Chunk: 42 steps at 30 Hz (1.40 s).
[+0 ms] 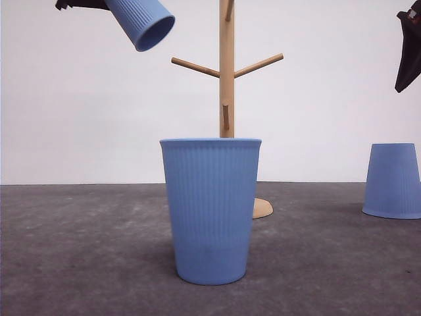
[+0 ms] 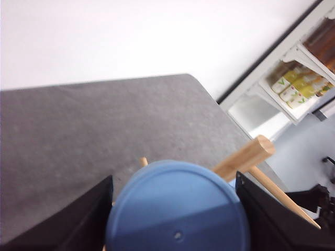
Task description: Place three cups
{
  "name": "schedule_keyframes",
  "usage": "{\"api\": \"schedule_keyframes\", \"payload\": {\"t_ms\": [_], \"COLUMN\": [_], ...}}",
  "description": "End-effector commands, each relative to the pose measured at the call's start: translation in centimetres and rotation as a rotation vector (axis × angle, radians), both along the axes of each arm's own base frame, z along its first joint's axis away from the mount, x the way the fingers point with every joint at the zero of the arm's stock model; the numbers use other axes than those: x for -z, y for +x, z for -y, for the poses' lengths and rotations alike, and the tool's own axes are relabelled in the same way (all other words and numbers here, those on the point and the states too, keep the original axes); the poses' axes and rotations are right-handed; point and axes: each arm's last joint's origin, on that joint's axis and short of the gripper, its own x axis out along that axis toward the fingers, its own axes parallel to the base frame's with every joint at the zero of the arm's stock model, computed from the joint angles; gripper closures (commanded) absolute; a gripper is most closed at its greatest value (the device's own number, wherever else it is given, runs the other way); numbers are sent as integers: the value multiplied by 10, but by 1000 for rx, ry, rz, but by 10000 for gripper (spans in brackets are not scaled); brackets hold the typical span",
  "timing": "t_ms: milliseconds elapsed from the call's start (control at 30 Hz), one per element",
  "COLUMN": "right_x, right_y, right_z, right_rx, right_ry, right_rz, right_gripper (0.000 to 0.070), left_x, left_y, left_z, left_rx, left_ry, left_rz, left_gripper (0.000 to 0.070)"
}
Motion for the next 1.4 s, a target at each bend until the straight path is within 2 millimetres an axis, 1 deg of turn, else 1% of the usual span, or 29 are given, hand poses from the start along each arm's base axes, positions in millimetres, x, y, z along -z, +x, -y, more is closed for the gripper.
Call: {"api": "schedule_keyframes", "payload": {"t_ms": [0,200,367,533,667,733,767,833,1000,1167,1267,1367], "right_x": [-4,-4,-4,-3,-3,-3,-3,-3,-3,-3,-3,-3], "right_y": [2,2,2,2,2,2,2,2,2,2,2,2], "right_z": [0,0,0,0,0,0,0,0,0,0,0,0], "right_rx": [-6,-7,-6,-7,-6,-6,-6,-6,-7,-8,-9,-16], "right_ry": [-5,-5,-5,-5,-5,-6,-6,-5,-6,-8,-10,-18], "right_rz": [18,14,12,11,11,11,11,11,11,12,12,14], "right_gripper": [0,0,0,0,0,0,0,0,0,0,0,0], "left_x": [9,35,54,70,80,81,81,80,81,80,74,60], "left_y": [11,28,38,47,51,51,51,51,51,53,52,49], "left_z": [8,31,48,60,65,66,66,66,64,56,48,39], "left_rx": [23,72,108,129,139,141,141,141,141,100,63,-18], "left_ry": [-7,3,11,18,24,25,25,24,33,65,92,178], "left_rz": [-25,-100,-145,-174,-202,-203,-201,-199,-203,-187,-177,-146], "left_gripper": [403,402,400,392,374,292,225,149,137,137,137,137]}}
